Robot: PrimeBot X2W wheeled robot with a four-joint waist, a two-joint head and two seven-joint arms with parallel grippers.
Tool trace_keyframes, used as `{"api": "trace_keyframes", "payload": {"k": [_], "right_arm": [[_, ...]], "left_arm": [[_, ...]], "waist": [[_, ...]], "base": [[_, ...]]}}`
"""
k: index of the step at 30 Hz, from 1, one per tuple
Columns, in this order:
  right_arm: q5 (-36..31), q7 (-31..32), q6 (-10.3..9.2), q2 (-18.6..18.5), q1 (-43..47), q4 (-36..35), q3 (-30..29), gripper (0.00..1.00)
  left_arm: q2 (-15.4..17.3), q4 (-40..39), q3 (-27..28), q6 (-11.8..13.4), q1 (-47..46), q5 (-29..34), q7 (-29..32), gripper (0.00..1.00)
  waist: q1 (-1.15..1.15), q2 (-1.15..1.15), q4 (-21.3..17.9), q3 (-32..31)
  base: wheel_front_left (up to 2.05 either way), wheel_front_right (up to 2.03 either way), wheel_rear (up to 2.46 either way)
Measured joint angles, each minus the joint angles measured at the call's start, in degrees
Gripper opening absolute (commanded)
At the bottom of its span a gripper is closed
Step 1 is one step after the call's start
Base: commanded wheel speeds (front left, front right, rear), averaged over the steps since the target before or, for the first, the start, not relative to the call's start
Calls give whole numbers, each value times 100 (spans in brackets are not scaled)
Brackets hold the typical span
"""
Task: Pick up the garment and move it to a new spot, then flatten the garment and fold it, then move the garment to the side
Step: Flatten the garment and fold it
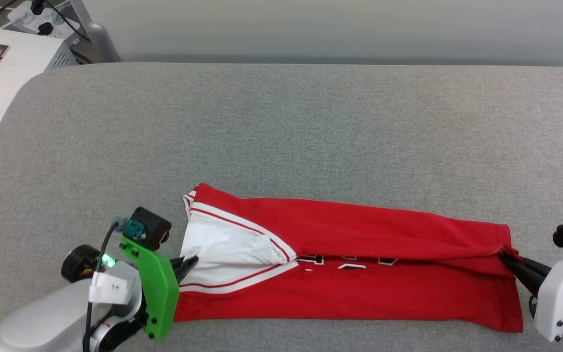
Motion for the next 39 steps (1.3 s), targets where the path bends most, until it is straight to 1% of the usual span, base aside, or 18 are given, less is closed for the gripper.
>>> {"api": "trace_keyframes", "payload": {"k": [2, 6, 11, 14, 15, 16, 17, 21, 24, 28, 33, 35, 37, 39], "right_arm": [[0, 34, 0, 91, 217, -63, -187, 0], [-15, 149, 0, 253, 549, -165, -427, 0], [-66, 337, 0, 477, 866, -207, -681, 0], [-148, 347, 0, 566, 942, -200, -817, 0], [-174, 346, 0, 595, 955, -203, -876, 33], [-174, 346, 0, 622, 960, -209, -916, 89], [-185, 346, 0, 643, 967, -225, -964, 100], [-199, 358, 0, 642, 1081, -428, -1154, 100], [-53, 476, 0, 597, 1287, -726, -1334, 100], [94, 555, 0, 536, 1477, -1174, -1795, 100], [69, 775, 0, 498, 1565, -1548, -2410, 100], [37, 911, 0, 479, 1576, -1552, -2635, 100], [80, 1089, 0, 502, 1577, -1494, -2861, 100], [120, 1381, 0, 511, 1584, -1315, -3042, 100]], "left_arm": [[4, 15, -1, 44, 125, -11, -21, 0], [-26, 107, 0, 46, 278, -58, -79, 0], [-167, 320, 2, 47, 391, -97, -140, 0], [-241, 443, 11, 47, 434, -94, -220, 0], [-268, 472, 46, 64, 464, -103, -292, 0], [-287, 488, 76, 94, 491, -108, -366, 81], [-301, 500, 113, 140, 522, -100, -482, 100], [-331, 513, 290, 419, 621, -37, -1032, 100], [-357, 488, 409, 703, 744, 24, -1466, 100], [-371, 434, 584, 1127, 916, 188, -1907, 100], [-435, 325, 987, 1630, 1065, 516, -2120, 100], [-503, 272, 1190, 1789, 1134, 764, -2142, 100], [-602, 171, 1537, 1946, 1228, 1083, -2146, 100], [-737, 70, 1882, 2048, 1371, 1439, -2147, 100]], "waist": [[0, 0, 3, 13], [0, 0, 6, 74], [0, 0, 4, 162], [0, 0, 8, 171], [0, 0, 10, 157], [0, 0, 10, 141], [0, 0, 10, 114], [0, 0, 17, -18], [0, 0, 33, -136], [0, 0, 61, -298], [0, 0, 96, -435], [0, 0, 122, -450], [0, 0, 143, -450], [0, 0, 167, -435]], "base": [[0, 0, 0], [0, 0, 0], [0, 0, 0], [0, 0, 0], [0, 0, 0], [0, 0, 0], [0, 0, 0], [0, 0, 0], [0, 0, 0], [0, 0, 0], [0, 0, 0], [0, 0, 0], [0, 0, 0], [0, 0, 0]]}}
